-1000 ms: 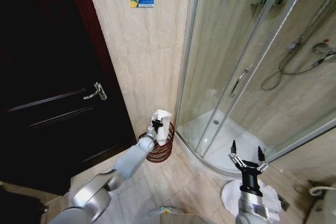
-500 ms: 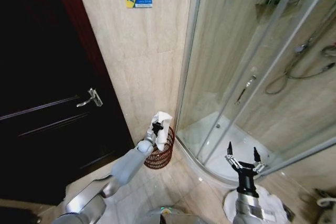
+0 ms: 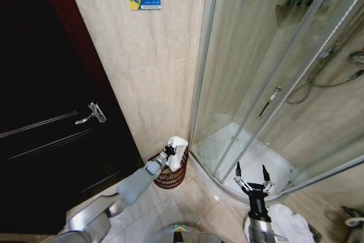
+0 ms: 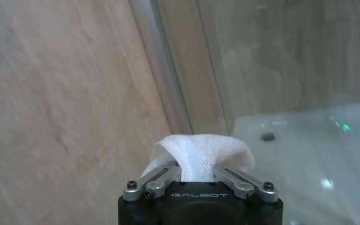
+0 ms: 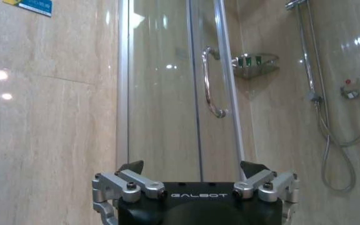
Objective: Discard the used towel into the hamper.
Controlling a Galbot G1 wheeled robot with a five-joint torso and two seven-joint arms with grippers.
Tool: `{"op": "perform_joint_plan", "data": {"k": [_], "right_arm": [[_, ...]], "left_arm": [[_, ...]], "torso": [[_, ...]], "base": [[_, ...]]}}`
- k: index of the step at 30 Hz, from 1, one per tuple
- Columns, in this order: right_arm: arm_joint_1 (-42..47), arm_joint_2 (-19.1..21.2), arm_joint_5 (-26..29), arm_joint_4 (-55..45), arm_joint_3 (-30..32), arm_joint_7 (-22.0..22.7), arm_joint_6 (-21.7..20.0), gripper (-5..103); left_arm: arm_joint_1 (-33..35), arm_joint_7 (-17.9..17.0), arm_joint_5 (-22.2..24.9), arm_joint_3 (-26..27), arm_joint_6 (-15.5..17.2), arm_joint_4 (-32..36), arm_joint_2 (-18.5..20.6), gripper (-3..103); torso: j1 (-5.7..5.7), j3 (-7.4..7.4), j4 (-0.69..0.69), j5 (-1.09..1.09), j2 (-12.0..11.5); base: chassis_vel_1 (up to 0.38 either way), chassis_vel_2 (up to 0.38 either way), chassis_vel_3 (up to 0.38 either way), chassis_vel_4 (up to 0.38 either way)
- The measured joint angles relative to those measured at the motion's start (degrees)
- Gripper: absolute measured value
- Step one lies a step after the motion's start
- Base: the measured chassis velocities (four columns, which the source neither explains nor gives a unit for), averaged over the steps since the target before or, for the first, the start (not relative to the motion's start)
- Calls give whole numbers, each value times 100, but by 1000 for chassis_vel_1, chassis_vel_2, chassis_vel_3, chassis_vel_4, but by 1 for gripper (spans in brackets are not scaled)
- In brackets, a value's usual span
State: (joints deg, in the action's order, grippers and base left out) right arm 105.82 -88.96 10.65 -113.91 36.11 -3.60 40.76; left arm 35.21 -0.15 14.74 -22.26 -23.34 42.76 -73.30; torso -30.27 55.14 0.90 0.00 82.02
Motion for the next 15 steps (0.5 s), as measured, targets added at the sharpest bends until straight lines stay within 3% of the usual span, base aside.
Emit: {"op": "perform_joint_plan", "data": {"k": [11, 15], "right_arm": [[-221, -119, -9, 400, -92, -8, 152, 100], [-300, -214, -9, 665, -166, -19, 252, 100]], "left_arm": [[-113, -44, 9, -602, 5, -744, 33, 7], [-145, -227, 296, -899, -4, -886, 54, 7]], "torso": [[-4, 1, 0, 0, -1], [-4, 2, 0, 0, -1]], "base": [[0, 0, 0, 0], [0, 0, 0, 0]]}}
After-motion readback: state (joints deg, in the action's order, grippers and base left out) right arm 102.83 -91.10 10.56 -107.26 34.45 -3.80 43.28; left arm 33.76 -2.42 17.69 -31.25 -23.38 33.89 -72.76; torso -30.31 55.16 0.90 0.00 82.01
